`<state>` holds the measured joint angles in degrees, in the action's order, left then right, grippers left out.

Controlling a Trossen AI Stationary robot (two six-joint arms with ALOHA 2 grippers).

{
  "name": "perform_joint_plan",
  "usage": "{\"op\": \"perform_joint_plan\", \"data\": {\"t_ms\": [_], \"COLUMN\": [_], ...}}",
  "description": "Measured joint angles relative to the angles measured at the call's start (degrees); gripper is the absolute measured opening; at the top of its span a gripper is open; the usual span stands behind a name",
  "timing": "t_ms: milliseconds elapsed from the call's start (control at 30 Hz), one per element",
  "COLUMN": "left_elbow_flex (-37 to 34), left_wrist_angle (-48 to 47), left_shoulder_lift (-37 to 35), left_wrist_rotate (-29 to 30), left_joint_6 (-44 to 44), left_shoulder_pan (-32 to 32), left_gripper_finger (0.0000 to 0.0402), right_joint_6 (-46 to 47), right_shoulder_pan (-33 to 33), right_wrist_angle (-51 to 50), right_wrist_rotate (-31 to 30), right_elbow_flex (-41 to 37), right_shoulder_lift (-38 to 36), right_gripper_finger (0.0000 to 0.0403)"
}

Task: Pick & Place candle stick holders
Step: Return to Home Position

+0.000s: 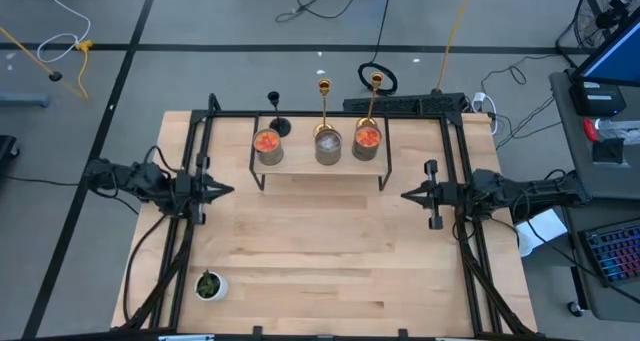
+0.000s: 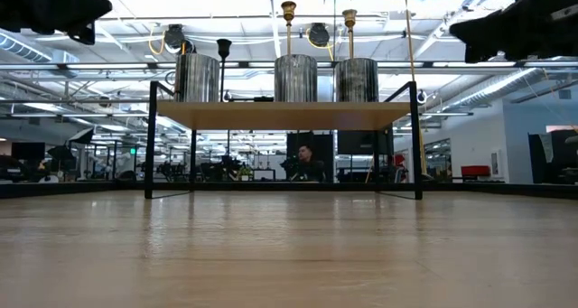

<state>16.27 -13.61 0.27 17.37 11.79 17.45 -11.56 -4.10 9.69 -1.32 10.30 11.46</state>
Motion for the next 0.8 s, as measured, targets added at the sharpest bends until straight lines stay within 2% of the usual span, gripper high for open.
{"op": "perform_joint_plan", "data": {"t_ms": [67,300,500,667,800], "left_elbow_flex": [-0.91,-5.37,-11.11,-14.85,-15.52], "left_wrist_angle": [1.05,5.59,15.33,20.84,21.04], "left_shoulder_lift": [0.00,0.00,0.00,0.02,0.07], "left_wrist_rotate": [-2.37,-2.91,-3.39,-3.39,-3.39], "left_joint_6": [1.22,1.60,3.75,3.72,1.18], "left_shoulder_pan": [0.00,0.00,-0.07,-0.11,-0.11], "left_gripper_finger": [0.0006,0.0021,0.0027,0.0015,0.0004], "right_joint_6": [0.34,1.31,2.08,2.53,1.84], "right_shoulder_pan": [-0.02,0.00,0.00,0.00,0.00], "right_wrist_angle": [-0.01,-0.08,1.29,1.14,1.14], "right_wrist_rotate": [1.98,-0.13,-0.35,-0.40,-1.62], "right_elbow_flex": [-0.36,-2.85,-6.56,-8.23,-8.39], "right_shoulder_lift": [-1.43,-5.81,-8.76,-10.15,-10.23], "right_gripper_finger": [0.0000,0.0000,0.0000,0.0000,0.0001]}}
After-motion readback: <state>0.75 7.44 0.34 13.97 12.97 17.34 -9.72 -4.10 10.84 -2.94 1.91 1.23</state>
